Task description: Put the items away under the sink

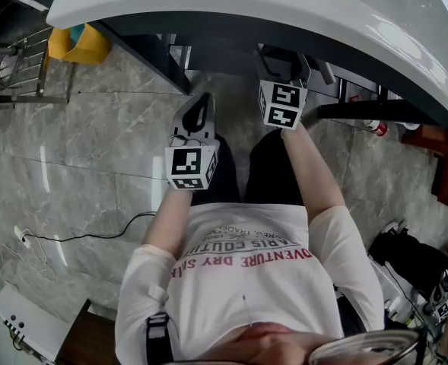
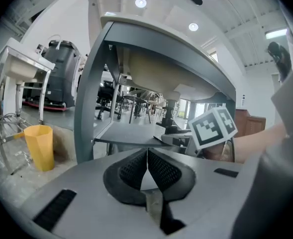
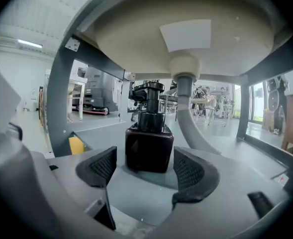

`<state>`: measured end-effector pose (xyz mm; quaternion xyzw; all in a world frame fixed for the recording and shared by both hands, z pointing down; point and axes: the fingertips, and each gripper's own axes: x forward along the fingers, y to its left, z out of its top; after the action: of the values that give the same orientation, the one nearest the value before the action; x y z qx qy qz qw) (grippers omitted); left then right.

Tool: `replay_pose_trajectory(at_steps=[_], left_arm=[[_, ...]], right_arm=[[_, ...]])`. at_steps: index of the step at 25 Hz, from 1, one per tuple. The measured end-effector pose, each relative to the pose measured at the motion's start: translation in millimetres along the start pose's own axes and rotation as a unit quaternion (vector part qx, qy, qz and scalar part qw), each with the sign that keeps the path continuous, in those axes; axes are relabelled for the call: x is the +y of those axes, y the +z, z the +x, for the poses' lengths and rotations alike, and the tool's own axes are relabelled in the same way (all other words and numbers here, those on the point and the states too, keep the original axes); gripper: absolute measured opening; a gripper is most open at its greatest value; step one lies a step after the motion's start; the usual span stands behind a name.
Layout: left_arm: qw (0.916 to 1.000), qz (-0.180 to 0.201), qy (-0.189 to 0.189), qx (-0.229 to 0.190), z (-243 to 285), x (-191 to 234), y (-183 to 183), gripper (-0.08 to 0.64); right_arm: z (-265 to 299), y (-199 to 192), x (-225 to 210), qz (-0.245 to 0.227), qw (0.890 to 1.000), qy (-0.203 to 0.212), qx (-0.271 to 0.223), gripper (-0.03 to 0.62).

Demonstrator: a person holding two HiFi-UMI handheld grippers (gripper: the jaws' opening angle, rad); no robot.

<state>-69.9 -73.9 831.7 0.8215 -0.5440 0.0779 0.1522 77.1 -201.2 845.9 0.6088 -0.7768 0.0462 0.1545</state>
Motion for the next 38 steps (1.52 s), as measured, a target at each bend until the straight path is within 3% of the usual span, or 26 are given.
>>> replay_pose_trajectory(at_steps=[3,4,6,8,12,17,23,29,32,38], left_arm=[[1.0,-0.004,-0.005,-0.004,2.5,-8.9,1.6,0.028],[0.9999,-0.005,-0.008,-0.006,5.5,-12.3,2.6,0.028],[0.9998,-0.005,-0.017,-0.008,14.2,-20.2,3.1,0.028],[0.9994,-0.002,-0.033,-0.002,21.2,-31.4,0.4,0.028],[0.9978,0.008,-0.066,0.008,22.9,-61.7,10.6,0.028],[0.9953,-0.014,-0.09,0.03,-5.3,-92.4,61.5,0.028],[0.9941,-0.026,-0.096,0.044,-49.6,-115.8,162.4,0.027],[0.9948,-0.013,-0.101,0.006,-89.8,-140.5,303.2,0.028],[0.9955,-0.007,-0.094,-0.003,-114.0,-153.5,362.3,0.028],[0.9936,0.022,-0.099,-0.05,-141.4,-178.5,473.5,0.028]], right_arm=[[-26.7,-8.7,10.2,0.021,0.999,0.027,-0.001,0.369],[-33.8,-9.9,10.6,0.029,0.999,0.028,-0.004,0.321],[-47.5,-5.9,5.8,0.049,0.998,0.018,-0.024,0.098],[-64.4,5.6,4.0,0.065,0.996,0.02,-0.055,0.036],[-102.9,39.5,3.5,0.048,0.994,0.04,-0.091,0.026],[-149.5,78.4,7.0,0.065,0.994,0.072,-0.055,0.025],[-210.5,177.7,-4.3,0.097,0.992,0.06,-0.048,0.025],[-259.2,315.5,-16.1,0.104,0.99,0.055,-0.081,0.025],[-287.4,364.4,-26.3,0.087,0.991,0.059,-0.078,0.025],[-317.9,456.9,-57.1,0.098,0.99,0.046,-0.094,0.025]])
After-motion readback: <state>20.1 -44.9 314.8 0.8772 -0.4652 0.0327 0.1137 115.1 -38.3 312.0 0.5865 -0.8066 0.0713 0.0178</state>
